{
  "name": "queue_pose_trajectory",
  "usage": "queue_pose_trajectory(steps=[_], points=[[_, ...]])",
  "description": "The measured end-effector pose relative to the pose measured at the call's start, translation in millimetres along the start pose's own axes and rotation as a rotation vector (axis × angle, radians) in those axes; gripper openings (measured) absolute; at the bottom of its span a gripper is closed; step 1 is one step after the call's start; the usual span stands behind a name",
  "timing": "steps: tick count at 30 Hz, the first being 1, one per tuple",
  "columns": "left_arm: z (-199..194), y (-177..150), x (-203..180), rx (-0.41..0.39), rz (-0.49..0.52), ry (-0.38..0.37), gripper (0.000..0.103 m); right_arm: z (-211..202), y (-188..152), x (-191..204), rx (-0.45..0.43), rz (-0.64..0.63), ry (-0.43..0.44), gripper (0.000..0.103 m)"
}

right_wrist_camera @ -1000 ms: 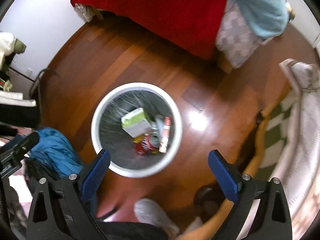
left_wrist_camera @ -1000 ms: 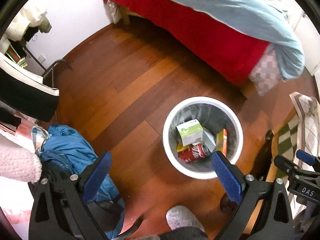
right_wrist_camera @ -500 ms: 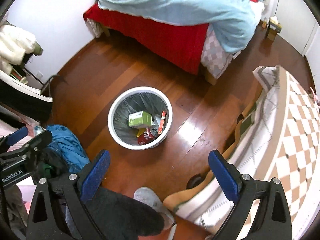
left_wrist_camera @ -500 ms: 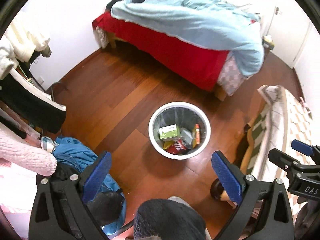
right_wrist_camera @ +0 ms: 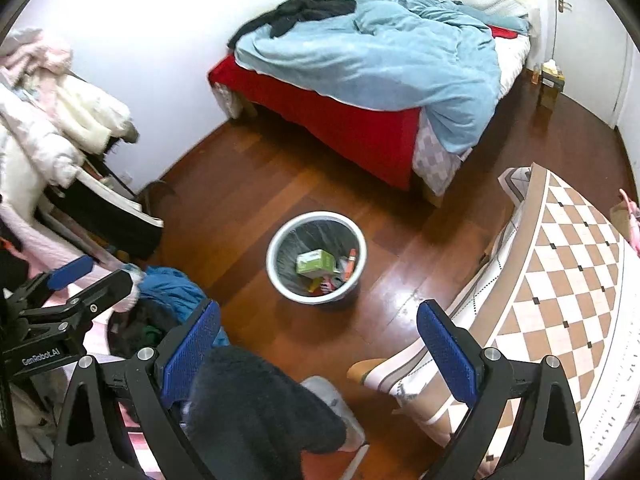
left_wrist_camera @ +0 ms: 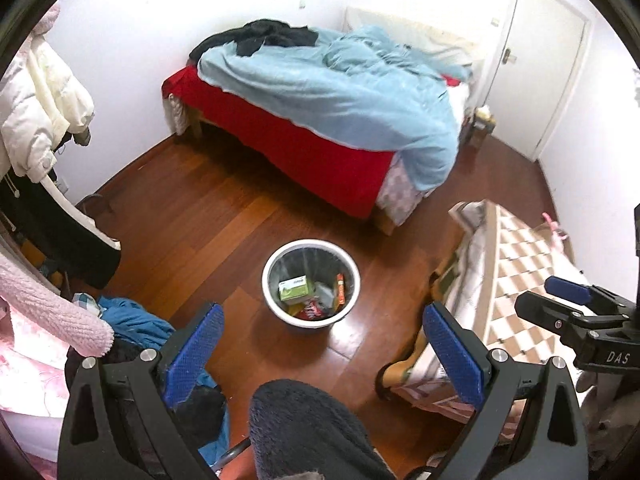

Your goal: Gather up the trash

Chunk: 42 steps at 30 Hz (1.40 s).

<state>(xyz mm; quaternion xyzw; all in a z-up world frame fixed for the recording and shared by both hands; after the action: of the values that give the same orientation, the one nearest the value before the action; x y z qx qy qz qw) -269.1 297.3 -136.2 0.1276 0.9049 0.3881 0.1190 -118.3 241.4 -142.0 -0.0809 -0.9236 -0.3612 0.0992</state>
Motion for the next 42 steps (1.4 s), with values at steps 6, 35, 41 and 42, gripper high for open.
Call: queue_pose_trajectory(steps=[6, 35, 41, 42], points=[[-30, 9, -6, -0.031, -0.018, -0.056, 0.102, -47, 11, 11, -0.039, 0.016, 0.062, 0.1], [-87, 28, -19, -0.094, -0.041, -0.164, 0.102, -118, 24, 54, -0.048, 0.004, 0.256, 0.103], [-85, 27, -19, -0.092, -0.046, -0.158, 0.103, -118, 24, 55, -0.047, 0.004, 0.25, 0.103], [-85, 27, -18, -0.092, -0.045, -0.158, 0.103, -118, 24, 55, -0.047, 0.004, 0.249, 0.103]])
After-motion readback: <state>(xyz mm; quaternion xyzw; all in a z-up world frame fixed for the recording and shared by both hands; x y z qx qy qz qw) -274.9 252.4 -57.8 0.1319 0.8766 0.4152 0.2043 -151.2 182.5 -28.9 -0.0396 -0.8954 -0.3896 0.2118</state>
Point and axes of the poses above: each gripper's, at about its wrist camera, not at the fingertips, and z roughly the way its jaws point, x to its left, y to its top, the point moved 9 cm from there along z, roughly the way its jaws point, and after that the axes turned 10 degrees about -x, right-handed, at the moved point
